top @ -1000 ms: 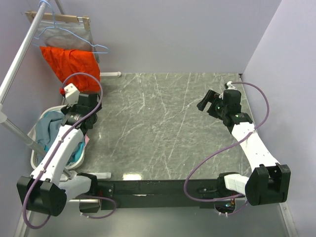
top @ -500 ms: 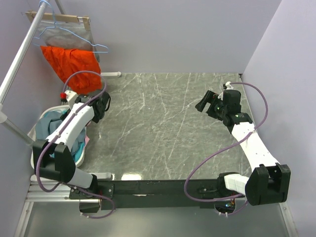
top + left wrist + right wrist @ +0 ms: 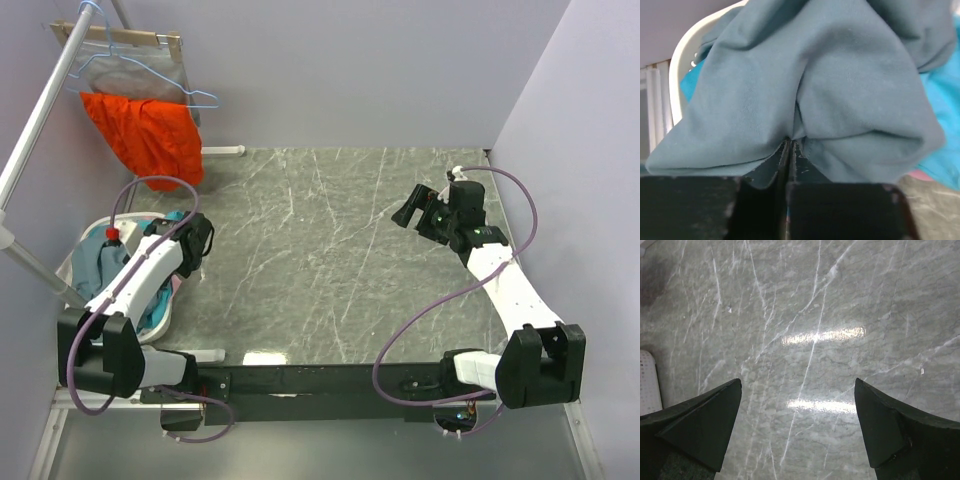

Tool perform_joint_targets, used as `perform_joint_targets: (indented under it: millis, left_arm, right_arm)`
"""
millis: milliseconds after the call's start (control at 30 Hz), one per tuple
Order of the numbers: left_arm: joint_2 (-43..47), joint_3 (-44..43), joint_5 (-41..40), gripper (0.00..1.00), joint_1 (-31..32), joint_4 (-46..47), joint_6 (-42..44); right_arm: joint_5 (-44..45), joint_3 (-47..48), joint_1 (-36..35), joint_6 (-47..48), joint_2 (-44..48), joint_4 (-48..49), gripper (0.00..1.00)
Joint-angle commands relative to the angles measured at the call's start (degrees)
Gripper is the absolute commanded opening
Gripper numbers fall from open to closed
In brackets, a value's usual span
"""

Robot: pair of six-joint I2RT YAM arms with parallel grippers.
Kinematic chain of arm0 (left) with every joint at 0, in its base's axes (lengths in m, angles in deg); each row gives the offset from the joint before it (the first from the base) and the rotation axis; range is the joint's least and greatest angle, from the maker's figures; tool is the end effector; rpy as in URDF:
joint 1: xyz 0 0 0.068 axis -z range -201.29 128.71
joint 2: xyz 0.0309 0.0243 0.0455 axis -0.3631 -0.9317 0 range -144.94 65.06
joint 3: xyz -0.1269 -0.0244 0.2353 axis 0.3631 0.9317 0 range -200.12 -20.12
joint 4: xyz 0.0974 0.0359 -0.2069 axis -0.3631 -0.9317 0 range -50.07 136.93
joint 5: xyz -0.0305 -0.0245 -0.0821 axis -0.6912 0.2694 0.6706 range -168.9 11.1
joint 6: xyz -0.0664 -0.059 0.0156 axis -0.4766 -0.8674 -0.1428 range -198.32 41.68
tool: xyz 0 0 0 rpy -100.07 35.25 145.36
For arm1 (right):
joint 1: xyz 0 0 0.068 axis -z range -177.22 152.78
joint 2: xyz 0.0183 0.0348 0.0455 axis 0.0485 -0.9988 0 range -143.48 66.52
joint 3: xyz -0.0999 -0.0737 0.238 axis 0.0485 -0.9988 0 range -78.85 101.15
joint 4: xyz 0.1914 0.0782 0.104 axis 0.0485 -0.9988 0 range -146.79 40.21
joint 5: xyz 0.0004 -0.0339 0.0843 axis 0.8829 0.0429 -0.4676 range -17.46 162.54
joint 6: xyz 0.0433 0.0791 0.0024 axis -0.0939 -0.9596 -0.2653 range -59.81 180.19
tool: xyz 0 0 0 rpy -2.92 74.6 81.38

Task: Fold and stack the t-shirts
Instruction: Grab crumpled tshirt from bin with the left arm, then move the tshirt to the center of the board

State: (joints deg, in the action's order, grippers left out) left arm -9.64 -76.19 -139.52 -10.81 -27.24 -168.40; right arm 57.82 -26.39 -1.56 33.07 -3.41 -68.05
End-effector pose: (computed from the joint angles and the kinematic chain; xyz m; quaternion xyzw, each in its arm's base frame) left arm 0.1768 0.0387 0.2394 -0.5429 0.6710 0.3386 0.3746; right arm 0.2728 0.0413 0.2619 0.1170 0.8768 0.2323 0.4045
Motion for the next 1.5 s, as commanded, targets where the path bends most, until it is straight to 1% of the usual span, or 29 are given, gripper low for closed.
perform_joint_targets:
  millis: [0, 100, 133, 167, 233, 267, 300, 333, 400, 433, 500, 533, 600, 633, 700, 733, 767, 800, 833, 867, 900, 933, 1033, 1133, 1167, 1200, 1267, 1367, 1467]
  left_arm:
    - [2.5, 1.2, 0.8, 0.01, -1.3, 5.9, 3.7]
    - [5.3, -1.6, 1.1, 0.01, -0.9, 11.0, 11.1]
    - [6.5, -2.2, 1.3, 0.01, -0.1, 13.2, 17.6]
    - [7.6, -3.6, 1.7, 0.01, 0.2, 18.0, 20.8]
    - [11.1, -5.0, 5.1, 0.01, 0.7, 22.3, 29.0]
    - [12.2, -6.3, 6.7, 0.01, 0.9, 27.4, 31.8]
    - [14.7, -6.6, 11.6, 0.01, 1.2, 30.5, 35.4]
    - [15.8, -6.8, 14.1, 0.01, 1.8, 33.7, 40.5]
    - [18.3, -7.5, 21.6, 0.01, 2.2, 42.1, 46.0]
    - [18.8, -7.7, 28.3, 0.01, 2.7, 44.1, 49.0]
    - [18.3, -8.6, 37.0, 0.01, 3.2, 50.0, 52.4]
    - [17.5, -9.2, 44.1, 0.01, 4.3, 51.5, 53.8]
    - [13.5, -11.2, 50.8, 0.01, 6.1, 56.1, 55.8]
    - [11.6, -12.0, 53.6, 0.01, 10.3, 57.6, 57.7]
    - [5.2, -16.5, 51.9, 0.01, 16.3, 58.5, 60.5]
    - [2.8, -20.7, 49.0, 0.01, 23.2, 57.7, 63.2]
    - [0.4, -22.9, 44.4, 0.01, 26.1, 57.0, 64.6]
    - [-4.3, -24.9, 44.4, 0.01, 30.2, 56.7, 65.6]
    - [-6.6, -28.5, 45.6, 0.01, 31.5, 56.4, 67.0]
    - [-9.0, -30.2, 50.0, 0.01, 32.8, 56.5, 67.8]
    - [-13.6, -32.1, 49.9, 0.01, 34.2, 56.2, 68.3]
    - [-15.8, -35.4, 48.5, 0.01, 37.6, 55.7, 68.7]
    - [-22.3, -37.9, 49.5, 0.01, 41.1, 55.8, 68.6]
    - [-25.5, -36.2, 52.6, 0.01, 43.0, 59.6, 67.7]
    - [-26.5, -35.3, 54.8, 0.01, 43.2, 64.0, 67.1]
    - [-27.5, -34.8, 60.1, 0.01, 43.8, 65.3, 66.9]
    - [-32.8, -39.1, 61.7, 0.01, 45.2, 64.3, 67.2]
    - [-40.0, -49.4, 63.0, 0.01, 47.7, 58.2, 69.5]
    - [-42.5, -53.9, 68.1, 0.01, 48.4, 59.0, 70.2]
  right_arm:
    - [0.0, 2.3, 0.0, 1.2, 0.4, 0.7, 1.00]
    - [0.0, 1.9, 0.0, 1.2, 0.6, 0.8, 1.00]
    - [0.0, 1.7, 0.0, 1.2, 0.6, 1.0, 1.00]
    - [-0.1, 1.7, 0.0, 1.1, 0.6, 1.3, 1.00]
    - [-0.4, 1.7, 0.1, 1.1, 0.3, 1.4, 1.00]
    - [-0.4, 1.5, 0.1, 1.0, 0.2, 1.5, 1.00]
    - [-0.4, 1.7, 0.1, 1.1, 0.1, 1.6, 1.00]
    - [-0.4, 1.7, 0.0, 1.0, -0.1, 1.5, 1.00]
    - [-0.3, 1.6, 0.0, 0.9, -0.2, 1.6, 1.00]
    - [0.0, 1.6, 0.1, 0.9, -0.3, 1.7, 1.00]
    - [0.3, 1.4, 0.0, 0.8, -0.1, 1.7, 1.00]
    - [0.9, 1.2, 0.0, 0.7, 0.0, 1.7, 1.00]
    - [1.6, 1.1, 0.1, 0.8, 0.5, 1.6, 1.00]
    - [2.1, 0.7, 0.0, 0.7, 0.7, 1.7, 1.00]
    - [2.8, 0.6, 0.0, 0.8, 1.1, 1.5, 1.00]
    - [2.9, 0.6, 0.0, 0.9, 1.2, 1.5, 1.00]
    - [3.1, 0.6, 0.1, 1.1, 1.3, 1.2, 1.00]
    - [3.5, 0.5, 0.0, 1.1, 1.5, 1.0, 1.00]
    - [4.1, 0.4, 0.0, 1.1, 1.8, 0.8, 1.00]
    - [5.9, 0.4, 0.0, 1.0, 2.2, 0.6, 1.00]
    - [7.8, 0.3, 0.1, 0.7, 3.0, 0.2, 1.00]
    - [9.2, 0.1, 0.1, 0.5, 3.7, -0.1, 1.00]
    - [16.3, 0.1, 0.1, -0.2, 6.5, -2.0, 1.00]
    - [22.6, 0.2, 0.2, -0.5, 9.2, -3.5, 1.00]
    - [23.2, 0.0, 0.1, -0.5, 9.6, -3.5, 1.00]
    - [24.6, -0.1, 0.1, -0.5, 10.2, -3.7, 1.00]
    - [25.6, -0.3, 0.1, -1.1, 10.7, -3.8, 1.00]
    - [29.3, -0.9, 0.1, -2.2, 12.1, -4.4, 1.00]
    - [33.9, -1.1, 0.2, -2.9, 12.9, -5.6, 1.00]
